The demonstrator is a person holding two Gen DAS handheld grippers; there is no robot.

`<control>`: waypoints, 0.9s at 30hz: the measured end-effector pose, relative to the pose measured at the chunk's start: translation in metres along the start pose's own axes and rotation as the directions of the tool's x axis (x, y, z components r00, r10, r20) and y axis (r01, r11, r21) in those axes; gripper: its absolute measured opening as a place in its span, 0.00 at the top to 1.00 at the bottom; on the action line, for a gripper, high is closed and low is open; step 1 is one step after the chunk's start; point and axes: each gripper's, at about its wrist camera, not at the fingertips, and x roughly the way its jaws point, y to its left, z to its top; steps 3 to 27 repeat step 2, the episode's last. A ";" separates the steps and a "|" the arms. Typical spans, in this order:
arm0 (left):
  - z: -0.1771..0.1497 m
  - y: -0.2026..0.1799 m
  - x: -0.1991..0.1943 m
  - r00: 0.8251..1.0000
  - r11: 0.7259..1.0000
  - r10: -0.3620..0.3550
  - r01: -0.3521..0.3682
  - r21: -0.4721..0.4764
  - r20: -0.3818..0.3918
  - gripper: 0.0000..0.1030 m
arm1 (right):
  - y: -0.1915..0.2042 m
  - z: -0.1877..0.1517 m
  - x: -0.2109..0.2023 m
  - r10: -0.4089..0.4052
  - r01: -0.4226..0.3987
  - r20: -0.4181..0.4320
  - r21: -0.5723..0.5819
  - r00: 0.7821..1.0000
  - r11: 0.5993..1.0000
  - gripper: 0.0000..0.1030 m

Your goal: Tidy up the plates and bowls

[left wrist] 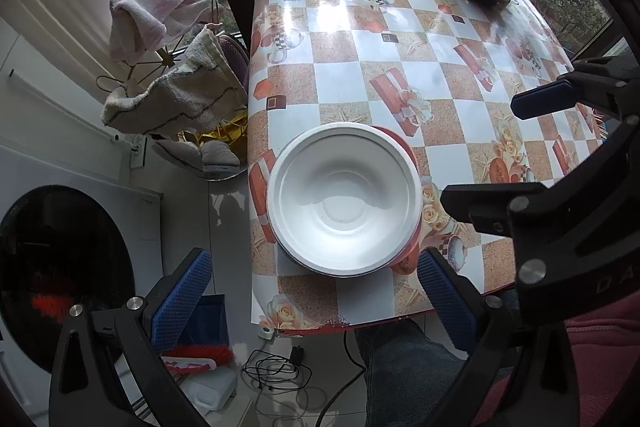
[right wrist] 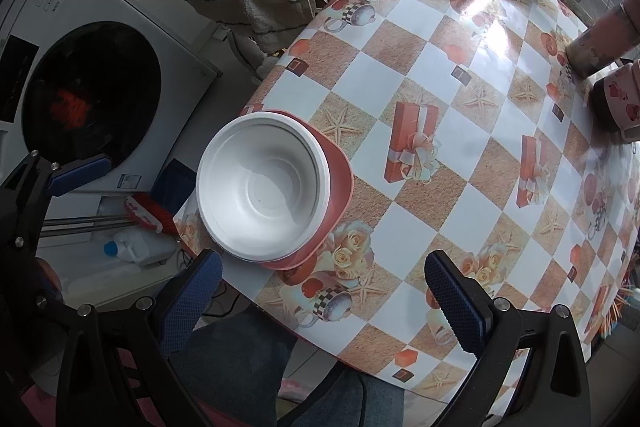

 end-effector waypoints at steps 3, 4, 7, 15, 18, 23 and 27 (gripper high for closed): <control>0.000 0.000 -0.004 1.000 1.000 -0.023 0.023 -0.006 0.018 0.00 | -0.001 -0.001 0.001 0.006 -0.006 0.003 0.000 1.000 1.000 0.01; 0.000 0.000 -0.004 1.000 1.000 -0.023 0.023 -0.006 0.018 0.00 | -0.001 -0.001 0.001 0.006 -0.006 0.003 0.000 1.000 1.000 0.01; 0.000 0.000 -0.004 1.000 1.000 -0.023 0.023 -0.006 0.018 0.00 | -0.001 -0.001 0.001 0.006 -0.006 0.003 0.000 1.000 1.000 0.01; 0.000 0.000 -0.004 1.000 1.000 -0.023 0.023 -0.006 0.018 0.00 | -0.001 -0.001 0.001 0.006 -0.006 0.003 0.000 1.000 1.000 0.01; 0.000 0.000 -0.004 1.000 1.000 -0.023 0.023 -0.006 0.018 0.00 | -0.001 -0.001 0.001 0.006 -0.006 0.003 0.000 1.000 1.000 0.01; 0.000 0.000 -0.004 1.000 1.000 -0.023 0.023 -0.006 0.018 0.00 | -0.001 -0.001 0.001 0.006 -0.006 0.003 0.000 1.000 1.000 0.01; 0.000 0.000 -0.004 1.000 1.000 -0.023 0.023 -0.006 0.018 0.00 | -0.001 -0.001 0.001 0.006 -0.006 0.003 0.000 1.000 1.000 0.01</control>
